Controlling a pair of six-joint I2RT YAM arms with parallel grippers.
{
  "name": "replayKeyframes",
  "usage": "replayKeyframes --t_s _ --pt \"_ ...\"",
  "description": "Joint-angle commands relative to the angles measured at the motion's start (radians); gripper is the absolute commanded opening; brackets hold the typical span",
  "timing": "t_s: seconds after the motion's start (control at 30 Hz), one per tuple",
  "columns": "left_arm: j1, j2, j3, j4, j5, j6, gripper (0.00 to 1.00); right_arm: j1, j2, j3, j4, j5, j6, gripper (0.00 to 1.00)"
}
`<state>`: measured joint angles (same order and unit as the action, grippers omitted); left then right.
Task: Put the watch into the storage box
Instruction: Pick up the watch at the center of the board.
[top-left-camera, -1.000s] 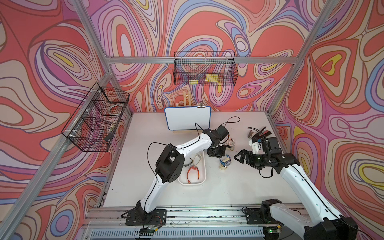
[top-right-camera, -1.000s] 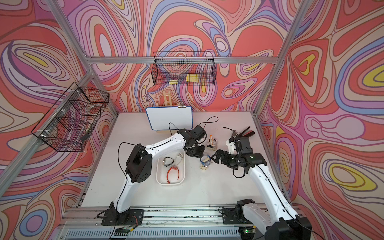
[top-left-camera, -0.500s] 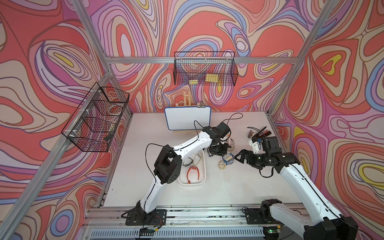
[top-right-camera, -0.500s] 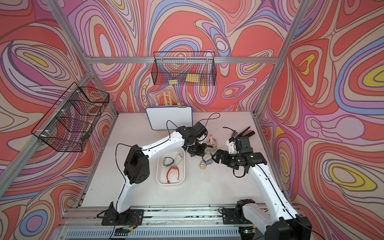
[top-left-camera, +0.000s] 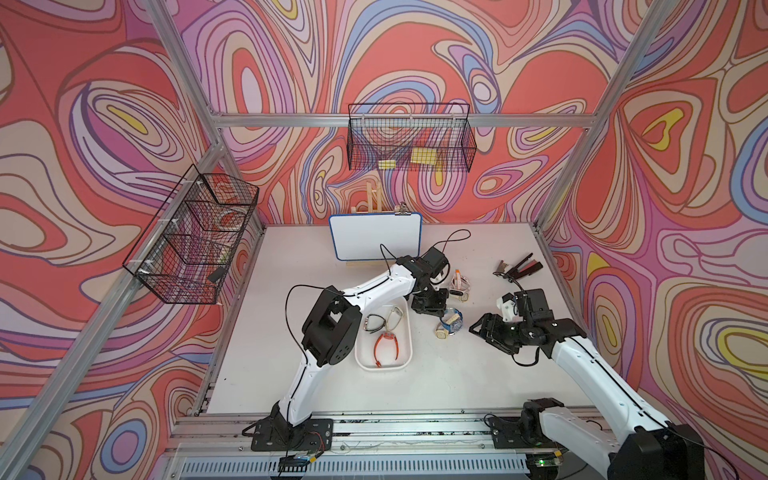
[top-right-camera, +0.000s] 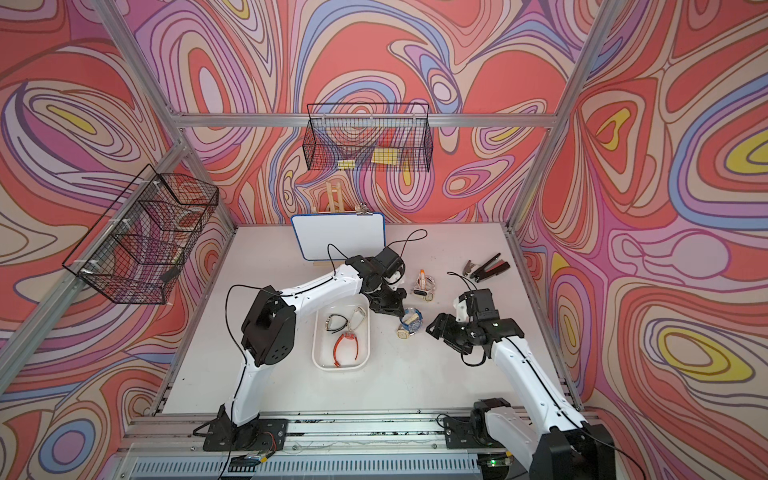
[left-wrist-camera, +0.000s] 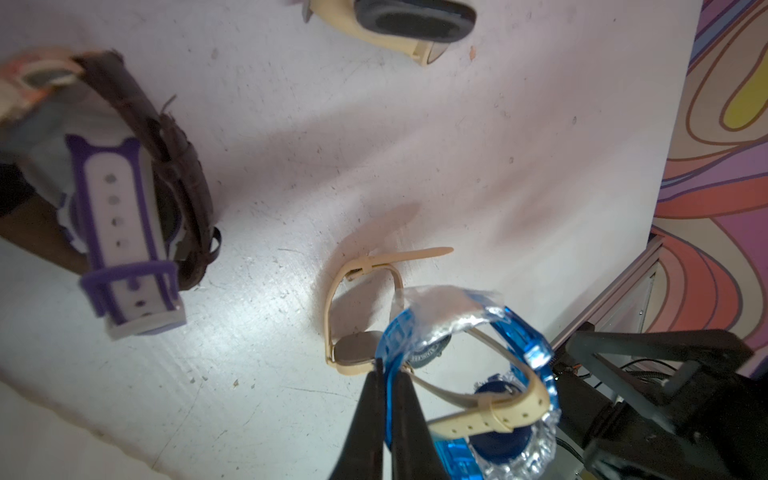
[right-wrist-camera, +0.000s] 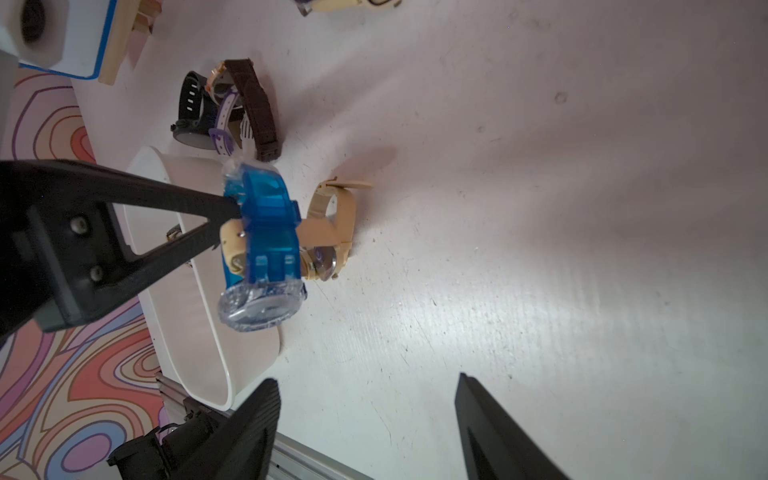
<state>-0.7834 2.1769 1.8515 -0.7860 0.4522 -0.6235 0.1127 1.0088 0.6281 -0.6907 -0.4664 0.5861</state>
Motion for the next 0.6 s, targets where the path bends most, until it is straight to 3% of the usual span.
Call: replayKeyframes --t_s 0.0,0.57 --pt "0.001 -0.052 -0.016 0.06 0.051 -0.026 0.0 0.004 -0.021 -0.053 0.1 -0.05 0.072 0.71" --pt "0.001 -0.078 -0.094 0.151 0.101 -0.082 0.0 0.005 0.126 -0.161 0.387 -0.036 0.196 0.68"
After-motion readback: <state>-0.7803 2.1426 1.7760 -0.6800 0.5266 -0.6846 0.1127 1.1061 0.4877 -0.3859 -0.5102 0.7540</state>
